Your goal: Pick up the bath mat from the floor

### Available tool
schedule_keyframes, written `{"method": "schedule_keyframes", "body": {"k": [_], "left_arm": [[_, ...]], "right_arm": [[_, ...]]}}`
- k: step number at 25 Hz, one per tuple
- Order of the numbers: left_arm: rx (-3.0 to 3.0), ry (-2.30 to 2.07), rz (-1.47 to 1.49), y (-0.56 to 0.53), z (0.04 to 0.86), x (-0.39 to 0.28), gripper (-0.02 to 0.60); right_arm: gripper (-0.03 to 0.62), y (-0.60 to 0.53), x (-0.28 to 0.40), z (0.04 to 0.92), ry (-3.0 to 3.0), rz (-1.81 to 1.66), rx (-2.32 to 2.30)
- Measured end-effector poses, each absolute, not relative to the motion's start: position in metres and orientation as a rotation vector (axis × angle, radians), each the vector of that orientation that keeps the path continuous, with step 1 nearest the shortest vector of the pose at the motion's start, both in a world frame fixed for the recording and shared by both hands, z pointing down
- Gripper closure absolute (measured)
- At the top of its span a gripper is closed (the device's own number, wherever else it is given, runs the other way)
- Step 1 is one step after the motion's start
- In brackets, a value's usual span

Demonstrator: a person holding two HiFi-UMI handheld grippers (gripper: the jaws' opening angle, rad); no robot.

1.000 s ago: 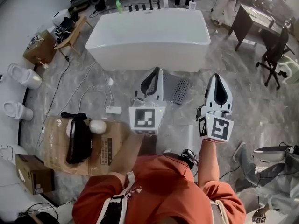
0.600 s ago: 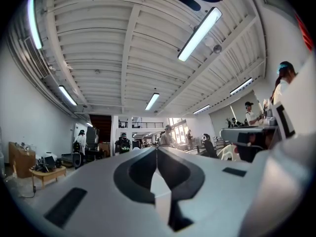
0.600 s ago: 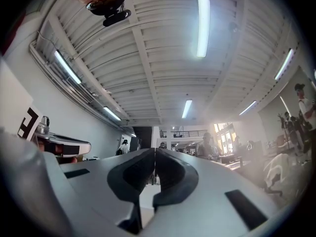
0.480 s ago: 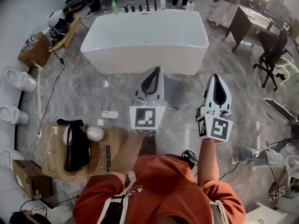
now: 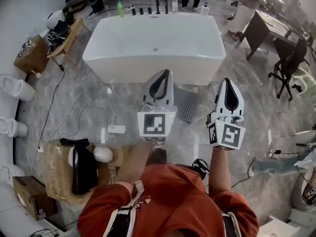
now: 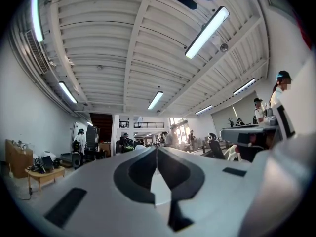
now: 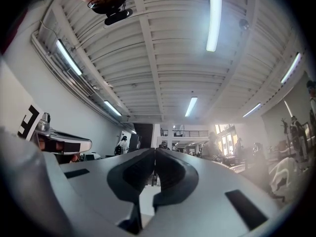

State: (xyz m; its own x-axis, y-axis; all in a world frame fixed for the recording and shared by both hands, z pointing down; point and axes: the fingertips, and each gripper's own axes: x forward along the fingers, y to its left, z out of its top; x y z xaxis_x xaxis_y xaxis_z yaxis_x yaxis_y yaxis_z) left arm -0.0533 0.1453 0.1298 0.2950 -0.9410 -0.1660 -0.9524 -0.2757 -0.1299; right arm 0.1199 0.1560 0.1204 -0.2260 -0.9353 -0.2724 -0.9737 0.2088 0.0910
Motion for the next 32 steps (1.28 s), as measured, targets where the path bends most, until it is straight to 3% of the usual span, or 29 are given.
{"method": "schedule_keyframes", "body": {"k": [15, 32], "left_arm": [[-2.435, 1.741, 0.109, 0.037, 0.138, -0.134, 0.565], [-2.467, 1.719, 0.006, -0.036, 0.163, -0.102, 0.565]], "right_arm": [[0.582, 0.058, 0.037, 0.125, 2.357, 0.429, -1.929], [0.582, -0.016, 0.071, 0.144, 2.305, 0.344, -1.972]]}}
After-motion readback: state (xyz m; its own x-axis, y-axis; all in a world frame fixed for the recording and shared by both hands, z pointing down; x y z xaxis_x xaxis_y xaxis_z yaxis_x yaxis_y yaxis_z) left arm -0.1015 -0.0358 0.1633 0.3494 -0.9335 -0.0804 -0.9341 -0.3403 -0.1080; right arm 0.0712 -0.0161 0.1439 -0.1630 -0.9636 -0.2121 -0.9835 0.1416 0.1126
